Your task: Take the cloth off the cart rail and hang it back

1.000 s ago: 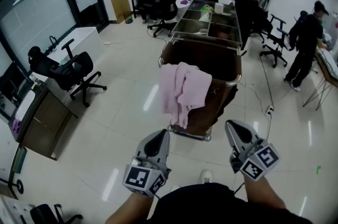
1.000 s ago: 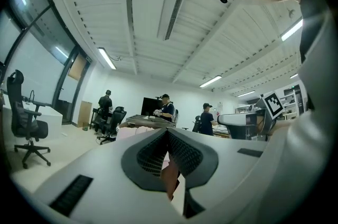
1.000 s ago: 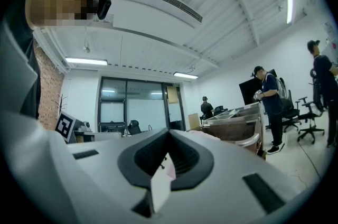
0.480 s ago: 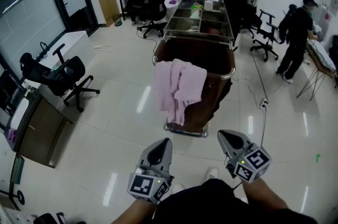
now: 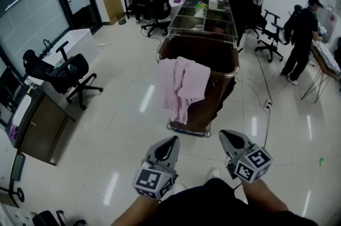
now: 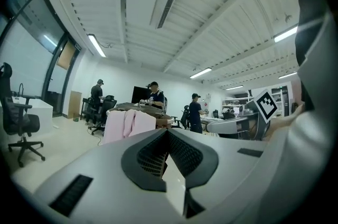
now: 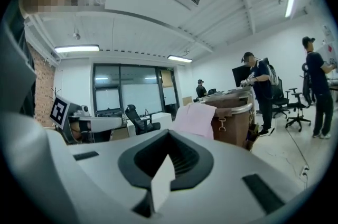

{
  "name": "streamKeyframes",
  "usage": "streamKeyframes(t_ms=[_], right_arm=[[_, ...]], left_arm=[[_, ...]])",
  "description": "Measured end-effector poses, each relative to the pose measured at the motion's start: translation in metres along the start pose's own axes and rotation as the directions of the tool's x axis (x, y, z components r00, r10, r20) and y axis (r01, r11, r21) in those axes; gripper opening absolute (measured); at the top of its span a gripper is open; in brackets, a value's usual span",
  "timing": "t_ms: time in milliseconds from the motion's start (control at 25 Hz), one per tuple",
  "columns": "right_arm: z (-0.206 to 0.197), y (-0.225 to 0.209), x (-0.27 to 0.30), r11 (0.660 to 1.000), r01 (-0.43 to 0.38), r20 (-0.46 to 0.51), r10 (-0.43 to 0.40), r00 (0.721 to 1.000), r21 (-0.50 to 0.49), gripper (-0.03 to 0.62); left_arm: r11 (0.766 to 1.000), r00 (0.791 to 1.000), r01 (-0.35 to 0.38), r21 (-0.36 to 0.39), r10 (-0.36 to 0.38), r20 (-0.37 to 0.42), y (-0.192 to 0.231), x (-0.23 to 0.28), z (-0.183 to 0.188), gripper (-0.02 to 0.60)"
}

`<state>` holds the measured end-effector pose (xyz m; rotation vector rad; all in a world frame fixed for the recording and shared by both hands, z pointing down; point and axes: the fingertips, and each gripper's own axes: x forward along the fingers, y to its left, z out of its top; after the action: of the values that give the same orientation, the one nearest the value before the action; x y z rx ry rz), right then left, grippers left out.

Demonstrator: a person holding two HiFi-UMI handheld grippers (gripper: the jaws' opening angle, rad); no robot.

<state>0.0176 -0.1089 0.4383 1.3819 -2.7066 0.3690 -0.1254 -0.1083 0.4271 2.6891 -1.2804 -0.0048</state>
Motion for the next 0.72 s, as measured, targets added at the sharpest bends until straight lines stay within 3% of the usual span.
streamKeyframes(t_ms=[720], right_arm=[[-0.0055, 0.0007, -0.0063, 1.000, 0.002, 0.000, -0.002, 1.000, 0.008, 0.009]], left_arm=[[0.999, 1.000, 0.009, 0.043, -0.008, -0.013, -0.0032, 0.0034, -0.0016, 0.000]])
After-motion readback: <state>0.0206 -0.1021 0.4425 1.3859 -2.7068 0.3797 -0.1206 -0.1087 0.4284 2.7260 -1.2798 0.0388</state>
